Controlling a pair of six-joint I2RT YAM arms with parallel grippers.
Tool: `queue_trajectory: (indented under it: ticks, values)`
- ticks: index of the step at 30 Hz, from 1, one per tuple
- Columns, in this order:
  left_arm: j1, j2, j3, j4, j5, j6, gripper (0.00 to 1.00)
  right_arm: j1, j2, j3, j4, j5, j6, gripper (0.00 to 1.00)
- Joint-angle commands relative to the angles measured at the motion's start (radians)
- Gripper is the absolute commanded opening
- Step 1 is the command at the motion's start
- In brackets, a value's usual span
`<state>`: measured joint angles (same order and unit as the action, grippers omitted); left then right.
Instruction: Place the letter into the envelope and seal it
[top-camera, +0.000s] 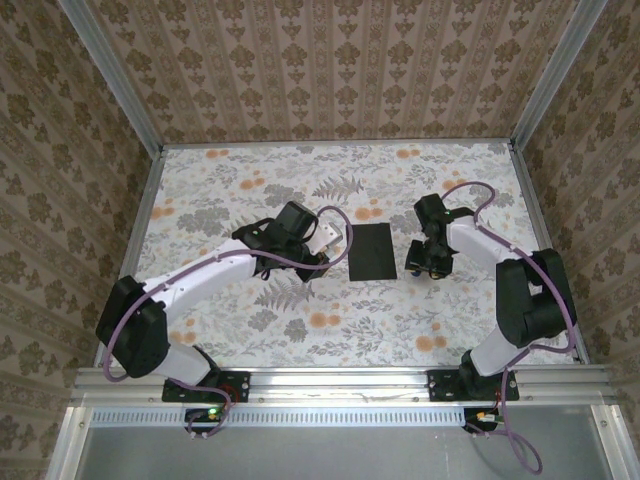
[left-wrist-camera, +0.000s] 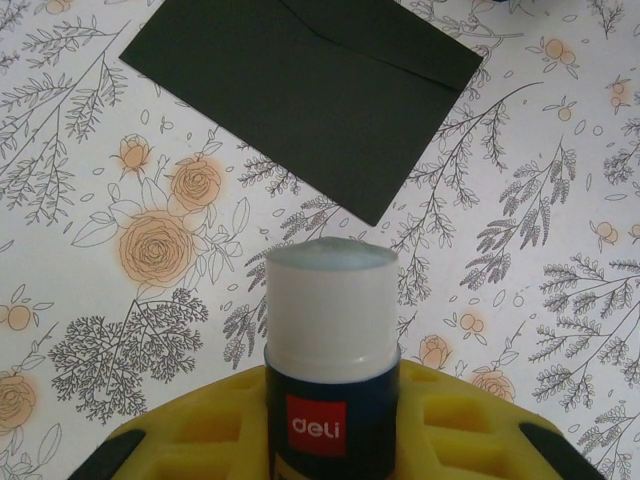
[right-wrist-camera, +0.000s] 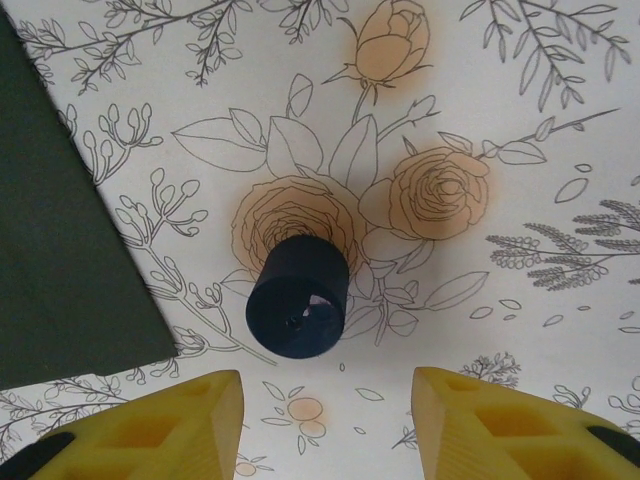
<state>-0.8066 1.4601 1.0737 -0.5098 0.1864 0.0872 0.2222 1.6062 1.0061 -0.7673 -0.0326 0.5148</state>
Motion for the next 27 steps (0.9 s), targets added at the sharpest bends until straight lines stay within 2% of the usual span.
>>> queue_trajectory:
  ticks: [1, 13, 27]
  values:
    - [-0.008, 0.005, 0.021, -0.012, 0.018, -0.02, 0.0, 0.008, 0.024, 0.002, 0.009, 0.022, -0.007, 0.48]
    - [-0.006, 0.005, 0.02, -0.015, 0.02, -0.013, 0.0, 0.015, 0.055, 0.02, 0.035, 0.041, -0.005, 0.4]
    - [-0.001, 0.018, 0.029, -0.017, 0.023, -0.006, 0.0, 0.019, 0.084, 0.047, 0.045, 0.06, -0.016, 0.4]
